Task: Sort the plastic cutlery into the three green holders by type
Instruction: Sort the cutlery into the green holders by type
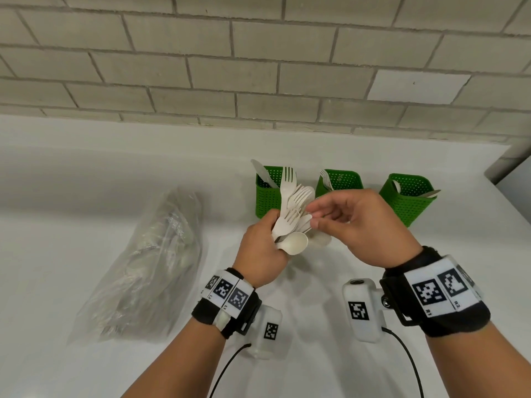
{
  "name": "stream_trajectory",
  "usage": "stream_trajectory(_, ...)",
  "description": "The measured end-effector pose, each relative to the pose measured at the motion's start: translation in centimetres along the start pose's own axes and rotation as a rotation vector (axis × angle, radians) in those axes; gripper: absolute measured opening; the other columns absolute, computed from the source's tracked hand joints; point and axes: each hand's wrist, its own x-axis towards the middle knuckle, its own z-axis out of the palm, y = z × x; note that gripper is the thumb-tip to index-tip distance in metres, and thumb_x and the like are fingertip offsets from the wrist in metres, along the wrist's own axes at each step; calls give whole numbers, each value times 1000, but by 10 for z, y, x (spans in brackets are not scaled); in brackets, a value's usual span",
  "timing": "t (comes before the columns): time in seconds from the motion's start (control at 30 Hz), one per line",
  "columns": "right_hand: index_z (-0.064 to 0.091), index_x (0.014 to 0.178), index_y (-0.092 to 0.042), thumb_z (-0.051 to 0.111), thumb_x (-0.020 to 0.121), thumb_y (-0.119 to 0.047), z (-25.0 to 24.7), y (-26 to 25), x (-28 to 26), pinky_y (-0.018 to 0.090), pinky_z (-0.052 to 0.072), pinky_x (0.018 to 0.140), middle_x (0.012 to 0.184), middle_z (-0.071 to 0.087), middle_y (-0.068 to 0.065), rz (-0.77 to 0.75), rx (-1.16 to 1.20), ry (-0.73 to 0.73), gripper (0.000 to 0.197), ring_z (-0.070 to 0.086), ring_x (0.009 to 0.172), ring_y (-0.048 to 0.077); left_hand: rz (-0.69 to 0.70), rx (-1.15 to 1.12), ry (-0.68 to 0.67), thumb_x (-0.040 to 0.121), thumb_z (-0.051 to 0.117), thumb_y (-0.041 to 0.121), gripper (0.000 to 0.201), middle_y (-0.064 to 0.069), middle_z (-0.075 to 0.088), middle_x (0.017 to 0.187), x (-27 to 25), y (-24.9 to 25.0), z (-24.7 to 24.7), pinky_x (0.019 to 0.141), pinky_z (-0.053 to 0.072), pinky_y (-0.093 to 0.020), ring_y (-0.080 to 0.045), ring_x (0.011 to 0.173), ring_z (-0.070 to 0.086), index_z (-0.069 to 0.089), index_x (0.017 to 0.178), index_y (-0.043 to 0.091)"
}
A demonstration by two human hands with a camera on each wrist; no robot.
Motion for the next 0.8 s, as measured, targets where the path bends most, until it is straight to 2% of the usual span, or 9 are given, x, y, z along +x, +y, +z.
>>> stream_trajectory(0.13,72,94,-11,74,79,1,1,1,2,22,55,73,79,73,4,25,118,76,18,69,75,16,-42,-62,-86,69,73,24,41,6,68,93,2,-1,2,76,55,-48,-15,84,65,59,107,26)
stream_trajectory(0.2,71,94,-10,74,80,-1,3,1,2,20,54,72,80,72,3,16,115,113,16,68,74,14,-44,-60,-83,68,72,26,43,6,67,94,3,-1,2,76,54,-49,-16,85,65,58,108,26)
stream_trajectory(0.33,71,95,-13,75,80,-6,6,-3,0,12,47,66,74,73,-1,10,37,78,17,67,71,8,-10,-10,-52,67,69,31,46,4,67,94,5,-4,1,73,54,-50,-23,85,64,54,110,25)
stream_trajectory(0.47,72,96,-9,73,81,-2,-3,-5,3,14,50,69,75,71,2,-31,199,327,16,64,67,4,-19,-2,-37,70,68,27,41,4,66,93,4,-4,0,74,53,-49,-22,85,63,54,108,23)
stream_trajectory(0.5,72,96,-10,73,82,-3,-4,-5,4,14,49,68,75,70,1,-37,192,345,15,61,67,3,-13,0,-30,71,68,28,40,3,66,94,3,-3,0,74,53,-49,-22,85,63,54,108,22)
stream_trajectory(0.6,74,84,-14,72,84,-10,2,-4,2,23,49,67,75,71,4,4,74,202,5,59,67,10,3,4,-18,73,67,32,43,3,66,96,4,0,0,74,53,-49,-23,87,63,53,111,20)
stream_trajectory(0.67,72,80,-18,65,90,-11,3,-4,3,26,50,73,80,73,2,-28,79,297,13,64,75,11,2,9,-11,73,66,35,43,2,65,94,5,0,0,73,53,-50,-24,86,63,52,110,19)
stream_trajectory(0.73,64,86,-19,51,98,-12,-5,-10,7,31,53,77,83,72,1,-102,367,560,19,68,82,19,-7,23,-5,73,65,38,44,0,64,91,4,-1,-1,72,52,-51,-26,83,62,51,107,16)
stream_trajectory(0.8,54,90,-17,38,103,-14,-18,-18,8,34,53,65,70,65,2,-123,759,699,21,64,66,23,-17,48,-1,72,64,38,43,-2,63,89,3,-2,-2,71,51,-51,-27,81,61,50,105,14)
